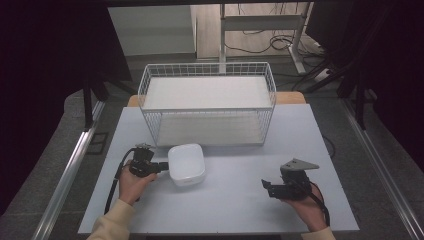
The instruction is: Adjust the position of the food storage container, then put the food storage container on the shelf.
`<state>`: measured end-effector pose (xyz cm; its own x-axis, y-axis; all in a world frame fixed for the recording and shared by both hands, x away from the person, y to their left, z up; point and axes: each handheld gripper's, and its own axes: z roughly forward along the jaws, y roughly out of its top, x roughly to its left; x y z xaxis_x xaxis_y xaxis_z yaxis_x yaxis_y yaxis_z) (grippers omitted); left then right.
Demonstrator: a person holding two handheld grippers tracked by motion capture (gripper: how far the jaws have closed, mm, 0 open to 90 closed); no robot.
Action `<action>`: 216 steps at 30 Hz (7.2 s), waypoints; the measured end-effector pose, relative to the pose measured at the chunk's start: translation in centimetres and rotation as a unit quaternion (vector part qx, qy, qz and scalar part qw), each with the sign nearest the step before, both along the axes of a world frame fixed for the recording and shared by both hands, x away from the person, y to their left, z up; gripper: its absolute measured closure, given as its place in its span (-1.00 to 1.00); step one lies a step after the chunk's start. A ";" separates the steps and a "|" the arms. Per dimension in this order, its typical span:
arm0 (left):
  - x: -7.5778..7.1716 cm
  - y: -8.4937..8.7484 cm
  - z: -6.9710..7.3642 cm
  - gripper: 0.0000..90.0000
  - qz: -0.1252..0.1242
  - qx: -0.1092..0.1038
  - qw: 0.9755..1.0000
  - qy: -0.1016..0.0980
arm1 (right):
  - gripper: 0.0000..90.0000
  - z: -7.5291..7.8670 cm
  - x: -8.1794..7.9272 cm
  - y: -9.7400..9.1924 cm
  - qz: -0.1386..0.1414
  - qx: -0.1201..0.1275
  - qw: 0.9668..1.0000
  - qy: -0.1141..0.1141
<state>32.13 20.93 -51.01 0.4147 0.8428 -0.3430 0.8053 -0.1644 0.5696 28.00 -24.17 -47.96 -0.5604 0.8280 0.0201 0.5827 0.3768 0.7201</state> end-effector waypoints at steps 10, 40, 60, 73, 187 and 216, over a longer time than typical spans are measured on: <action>0.9 -2.5 0.1 1.00 -0.024 0.003 1.000 -0.001 | -0.55 0.3 0.0 -0.1 -0.005 0.010 1.000 0.000; 1.3 -6.0 0.0 1.00 -0.052 0.005 0.999 0.000 | -0.55 0.1 0.0 -0.1 -0.008 0.009 1.000 0.004; -3.1 -1.1 3.9 -0.07 -0.016 -0.037 0.997 -0.067 | -0.58 0.6 0.0 0.9 0.024 0.058 0.998 -0.027; -3.1 -0.7 4.6 -0.16 -0.012 -0.067 0.995 -0.067 | -0.55 0.8 0.8 2.0 0.014 0.086 0.996 -0.009; -2.7 -4.0 5.6 0.76 -0.039 -0.155 0.986 -0.057 | 0.76 2.7 4.4 9.4 0.062 0.245 0.962 0.104; -3.9 -3.7 9.8 0.77 -0.062 -0.143 0.980 -0.125 | 0.76 6.8 2.9 9.5 0.090 0.232 0.968 0.033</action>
<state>28.20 17.21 -41.25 0.6087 0.6648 -0.4331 0.6194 -0.0571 0.7830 30.90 -14.66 -41.14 -0.6791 0.6109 0.4070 0.5887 0.1221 0.7991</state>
